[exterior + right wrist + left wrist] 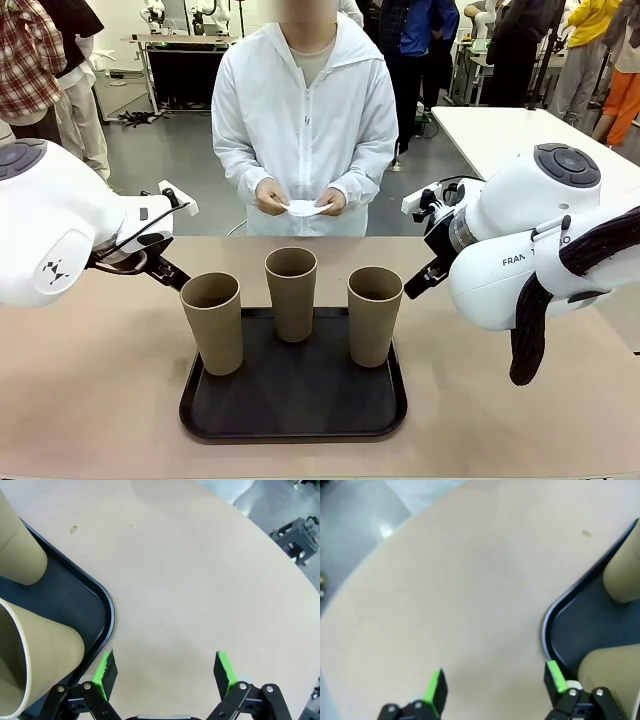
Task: Place coasters on the table and set cups on them.
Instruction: Pick up one Reusable plastic cup and place it on a coaster set by the human.
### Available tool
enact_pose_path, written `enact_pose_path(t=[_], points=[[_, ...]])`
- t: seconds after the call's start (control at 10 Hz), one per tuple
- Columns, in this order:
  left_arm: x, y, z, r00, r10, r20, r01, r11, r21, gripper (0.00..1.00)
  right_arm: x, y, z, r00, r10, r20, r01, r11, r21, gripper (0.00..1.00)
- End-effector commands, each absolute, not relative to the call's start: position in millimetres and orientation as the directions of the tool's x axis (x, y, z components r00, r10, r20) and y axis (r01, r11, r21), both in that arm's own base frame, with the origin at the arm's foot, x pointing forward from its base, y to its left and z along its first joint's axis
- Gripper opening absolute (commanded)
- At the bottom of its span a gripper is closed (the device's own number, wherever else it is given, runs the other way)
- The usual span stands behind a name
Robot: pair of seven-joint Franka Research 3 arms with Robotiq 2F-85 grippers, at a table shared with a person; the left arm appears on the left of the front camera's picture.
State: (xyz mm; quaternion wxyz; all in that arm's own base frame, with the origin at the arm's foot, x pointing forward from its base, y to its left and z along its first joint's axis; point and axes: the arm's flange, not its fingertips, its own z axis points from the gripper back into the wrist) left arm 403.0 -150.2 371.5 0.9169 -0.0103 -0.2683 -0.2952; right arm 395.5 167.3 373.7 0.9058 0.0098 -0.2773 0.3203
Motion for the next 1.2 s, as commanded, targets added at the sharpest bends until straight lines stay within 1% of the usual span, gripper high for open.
enact_pose_path(t=[0.0,0.1,0.2,0.3,0.4,0.5,0.6,0.7,0.8,0.9,1.0,1.1], points=[[403.0,-150.2,371.5,0.682,-0.536,0.498,0.547,0.826,0.139,1.00,395.5,167.2,373.7,0.641,0.574,0.509,-0.585,0.795,-0.159,1.00],[403.0,-150.2,371.5,0.682,-0.536,0.498,0.547,0.826,0.139,1.00,395.5,167.3,373.7,0.641,0.575,0.509,-0.586,0.795,-0.160,1.00],[405.9,-139.3,392.0,0.639,-0.585,0.500,0.523,0.807,0.274,1.00,395.9,164.6,394.3,0.651,0.569,0.503,-0.557,0.808,-0.194,1.00],[400.4,-126.9,440.3,0.604,-0.603,0.521,0.483,0.797,0.363,1.00,386.5,161.7,425.5,0.668,0.551,0.500,-0.530,0.824,-0.200,1.00],[389.1,-119.9,468.7,0.594,-0.612,0.522,0.472,0.791,0.390,1.00,372.5,158.7,448.0,0.686,0.549,0.477,-0.507,0.831,-0.228,1.00],[375.8,-111.6,496.8,0.609,-0.618,0.497,0.488,0.786,0.380,1.00,352.5,156.6,470.1,0.700,0.548,0.458,-0.485,0.836,-0.258,1.00],[344.6,-106.1,518.9,0.687,-0.575,0.445,0.523,0.816,0.247,1.00,318.4,152.5,483.4,0.756,0.552,0.352,-0.509,0.834,-0.213,1.00],[326.3,-103.5,536.8,0.734,-0.556,0.390,0.548,0.824,0.142,1.00,292.2,154.9,489.2,0.782,0.555,0.282,-0.520,0.832,-0.193,1.00],[302.2,-101.5,543.5,0.805,-0.502,0.316,0.518,0.855,0.040,1.00,258.7,154.9,491.8,0.796,0.558,0.233,-0.532,0.830,-0.167,1.00],[278.0,-98.9,541.5,0.853,-0.454,0.258,0.468,0.884,0.008,1.00,226.7,152.0,485.8,0.811,0.553,0.190,-0.528,0.832,-0.172,1.00],[265.7,-94.2,537.7,0.881,-0.420,0.218,0.426,0.905,0.021,1.00,213.7,149.3,473.5,0.817,0.555,0.159,-0.520,0.827,-0.215,1.00],[295.8,-106.0,528.6,0.770,-0.543,0.335,0.552,0.830,0.078,1.00,223.1,141.6,458.6,0.834,0.524,0.172,-0.452,0.828,-0.333,1.00]])
